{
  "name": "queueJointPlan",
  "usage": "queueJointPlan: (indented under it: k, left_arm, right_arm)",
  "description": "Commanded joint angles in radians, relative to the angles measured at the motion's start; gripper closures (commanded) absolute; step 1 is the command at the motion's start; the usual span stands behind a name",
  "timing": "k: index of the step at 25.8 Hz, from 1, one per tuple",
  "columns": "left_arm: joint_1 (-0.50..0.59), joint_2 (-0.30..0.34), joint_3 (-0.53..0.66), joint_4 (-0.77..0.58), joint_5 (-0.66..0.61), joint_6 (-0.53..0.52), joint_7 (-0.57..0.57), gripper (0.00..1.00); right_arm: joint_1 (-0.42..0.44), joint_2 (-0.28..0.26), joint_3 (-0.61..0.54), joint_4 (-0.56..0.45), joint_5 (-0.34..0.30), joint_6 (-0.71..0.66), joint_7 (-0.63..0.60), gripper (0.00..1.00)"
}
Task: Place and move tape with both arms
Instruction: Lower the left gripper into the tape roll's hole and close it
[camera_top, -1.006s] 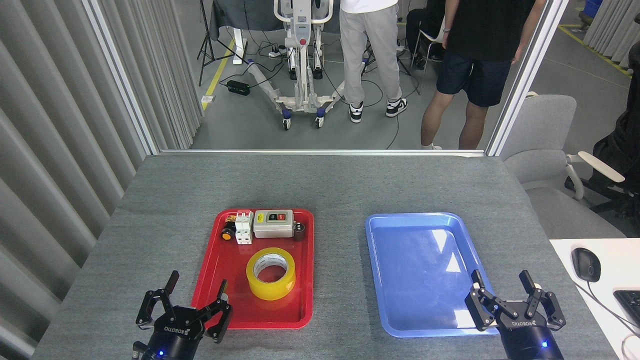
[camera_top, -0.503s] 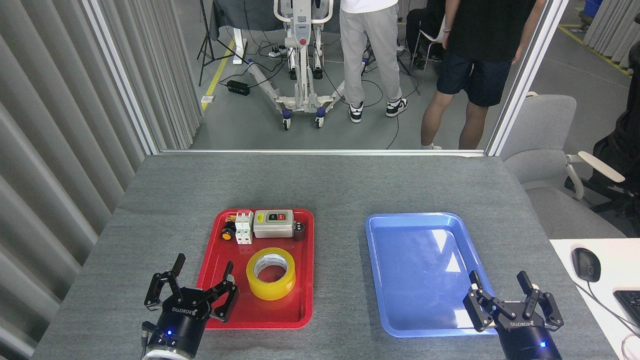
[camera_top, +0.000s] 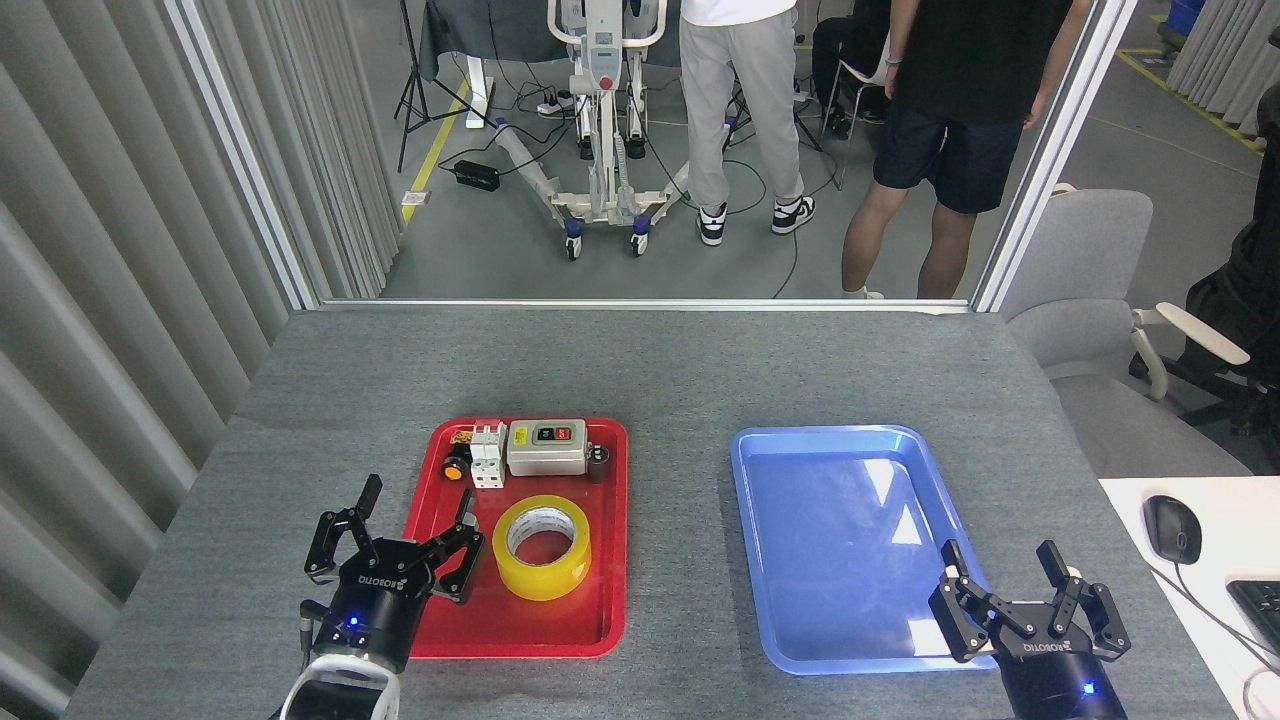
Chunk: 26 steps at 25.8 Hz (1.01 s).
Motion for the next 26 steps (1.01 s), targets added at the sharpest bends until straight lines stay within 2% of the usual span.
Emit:
queueJointPlan:
  k: [1,6,11,14,22,26]
  left_arm:
    - [-0.026,-0.055,0.001,0.037,0.02,0.002,-0.007,0.0]
    - [-0.094,-0.138,-0.001,0.126,0.011,0.038,-0.007,0.0]
    - [-0.186,-0.141,-0.051,0.278,0.003,0.068,0.008,0.0]
    - [-0.234,-0.132,-0.057,0.381,0.002,0.144,0.023,0.0]
    - [-0.278,-0.102,-0.063,0.396,0.014,0.176,-0.004,0.0]
    - [-0.319,-0.095,-0.091,0.462,0.014,0.18,-0.014,0.0]
  right_arm:
    - [-0.001,0.001,0.0,0.0,0.001,0.0,-0.004,0.0]
    - [0.001,0.001,0.0,0.0,0.0,0.0,-0.004,0.0]
    - [0.001,0.003,0.0,0.0,0.0,0.0,-0.004,0.0]
    - [0.001,0.004,0.0,0.0,0.0,0.0,-0.004,0.0]
    - [0.001,0.007,0.002,0.0,-0.002,0.0,-0.004,0.0]
    - [0.002,0.012,0.0,0.0,-0.002,0.0,-0.004,0.0]
